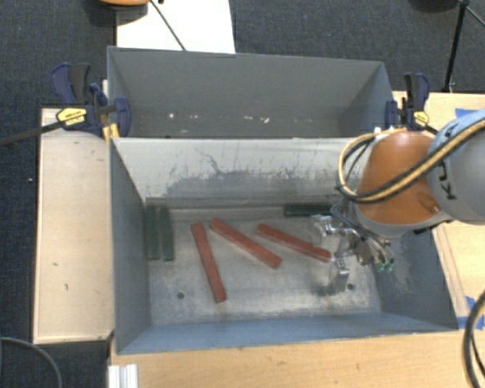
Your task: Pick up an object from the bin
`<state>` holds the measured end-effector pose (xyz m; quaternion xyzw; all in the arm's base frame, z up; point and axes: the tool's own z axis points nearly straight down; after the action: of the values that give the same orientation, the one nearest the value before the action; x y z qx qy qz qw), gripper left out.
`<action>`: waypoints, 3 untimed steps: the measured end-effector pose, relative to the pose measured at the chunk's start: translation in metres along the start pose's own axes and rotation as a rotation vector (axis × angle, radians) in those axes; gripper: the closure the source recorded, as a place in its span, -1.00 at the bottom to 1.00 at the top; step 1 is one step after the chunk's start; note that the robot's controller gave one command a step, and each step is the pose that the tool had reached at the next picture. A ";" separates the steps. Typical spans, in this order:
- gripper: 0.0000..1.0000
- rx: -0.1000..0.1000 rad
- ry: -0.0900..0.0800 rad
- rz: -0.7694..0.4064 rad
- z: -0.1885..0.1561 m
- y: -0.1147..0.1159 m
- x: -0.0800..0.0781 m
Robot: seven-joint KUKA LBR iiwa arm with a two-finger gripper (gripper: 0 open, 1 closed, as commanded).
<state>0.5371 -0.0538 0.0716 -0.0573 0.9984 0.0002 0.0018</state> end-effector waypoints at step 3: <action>1.00 0.000 0.002 -0.040 -0.110 -0.017 -0.044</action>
Offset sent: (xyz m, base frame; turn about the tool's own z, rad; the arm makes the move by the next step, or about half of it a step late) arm 0.0000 0.0000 0.0000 0.0000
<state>0.5822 -0.0658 0.1821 -0.0774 0.9970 0.0000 0.0010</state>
